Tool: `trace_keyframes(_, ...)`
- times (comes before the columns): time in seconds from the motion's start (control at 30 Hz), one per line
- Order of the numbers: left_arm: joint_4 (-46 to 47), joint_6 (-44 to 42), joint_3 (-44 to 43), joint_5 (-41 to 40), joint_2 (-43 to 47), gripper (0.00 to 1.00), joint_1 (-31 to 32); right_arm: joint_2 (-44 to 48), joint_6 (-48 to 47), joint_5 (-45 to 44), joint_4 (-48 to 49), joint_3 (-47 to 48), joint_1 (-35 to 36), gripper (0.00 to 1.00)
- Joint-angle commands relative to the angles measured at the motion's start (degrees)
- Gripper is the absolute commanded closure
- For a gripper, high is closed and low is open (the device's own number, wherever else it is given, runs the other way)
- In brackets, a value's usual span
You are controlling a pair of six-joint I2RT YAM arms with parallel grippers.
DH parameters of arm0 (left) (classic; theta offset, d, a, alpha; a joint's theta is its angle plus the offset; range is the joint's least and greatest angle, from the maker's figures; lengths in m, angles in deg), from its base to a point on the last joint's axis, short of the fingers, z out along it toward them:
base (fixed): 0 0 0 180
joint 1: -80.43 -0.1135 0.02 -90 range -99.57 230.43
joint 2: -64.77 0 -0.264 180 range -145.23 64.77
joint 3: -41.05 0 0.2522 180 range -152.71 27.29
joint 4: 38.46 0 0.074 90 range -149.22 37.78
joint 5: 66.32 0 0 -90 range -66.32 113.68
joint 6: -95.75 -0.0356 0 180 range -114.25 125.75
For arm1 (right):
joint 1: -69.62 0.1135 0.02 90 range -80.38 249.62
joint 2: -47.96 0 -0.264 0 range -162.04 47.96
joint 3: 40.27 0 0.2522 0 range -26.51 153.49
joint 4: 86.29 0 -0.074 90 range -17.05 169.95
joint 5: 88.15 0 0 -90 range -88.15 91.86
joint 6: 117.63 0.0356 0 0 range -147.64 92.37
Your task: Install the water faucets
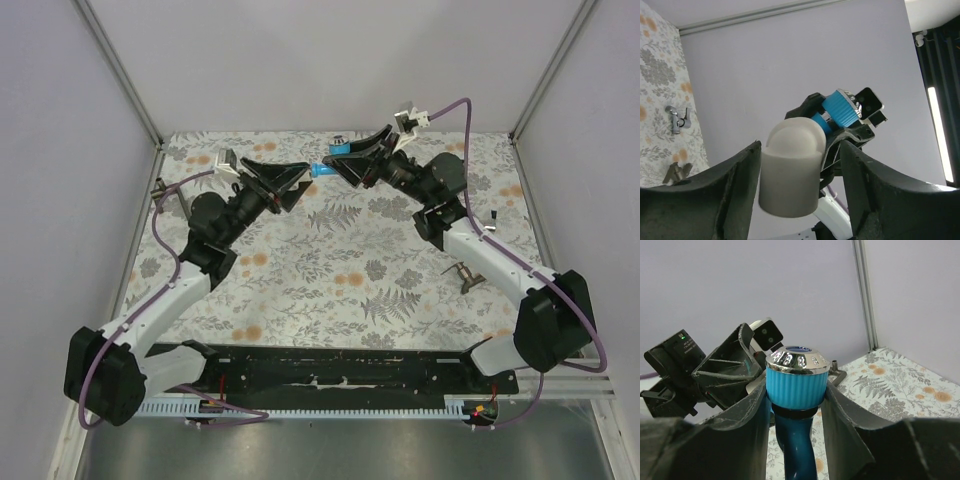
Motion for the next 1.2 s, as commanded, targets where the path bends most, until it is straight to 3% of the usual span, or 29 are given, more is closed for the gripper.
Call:
trace_keyframes(0.0, 10.8, 3.7, -0.2, 0.3, -1.3, 0.41, 1.0, -0.3, 0.8, -1.3, 5.3, 0.7, 0.6, 1.0)
trace_keyframes(0.17, 19.0, 2.3, 2.2, -1.2, -1.1, 0.95, 0.8, 0.2, 3.3, -2.5, -1.9, 1.7, 0.5, 1.0)
trace_keyframes(0.3, 23.6, -6.6, 4.6, -1.9, 0.2, 0.98, 0.8, 0.7, 8.9, -2.3, -16.0, 5.5, 0.6, 1.0)
trace_keyframes(0.43, 25.3, -25.8, 4.8, 2.5, 3.4, 0.98, 0.8, -1.4, 15.9, 1.2, -35.2, 11.7, 0.5, 1.0)
trace_keyframes(0.53, 21.2, -42.3, 5.0, 5.3, 7.5, 0.98, 0.9, -3.4, 23.3, 2.0, -44.1, 12.4, 0.2, 0.99)
trace_keyframes(0.6, 19.5, -50.7, 6.0, 5.3, 10.4, 0.98, 1.0, -4.5, 28.1, 4.1, -42.4, 10.3, 0.2, 0.96)
trace_keyframes(0.7, 18.0, -55.1, 6.8, 4.5, 13.6, 0.98, 1.0, -5.7, 32.5, 5.0, -38.9, 7.3, 0.2, 0.96)
trace_keyframes(0.8, 18.0, -52.4, 7.4, 2.1, 14.8, 0.96, 0.9, -6.2, 33.9, 5.1, -36.9, 6.8, 0.2, 0.99)
trace_keyframes(0.9, 17.1, -46.5, 8.0, -2.8, 15.6, 0.63, 0.8, -5.8, 34.8, 3.8, -32.4, 5.6, 0.3, 1.0)
trace_keyframes(1.03, 17.9, -40.0, 7.8, -4.2, 15.1, 0.48, 0.9, -6.1, 36.3, 3.3, -27.5, 5.1, 0.7, 1.0)
trace_keyframes(1.17, 22.1, -34.1, 7.6, -2.4, 13.0, 0.41, 0.9, -6.1, 37.7, 2.9, -24.6, 4.4, 0.8, 1.0)
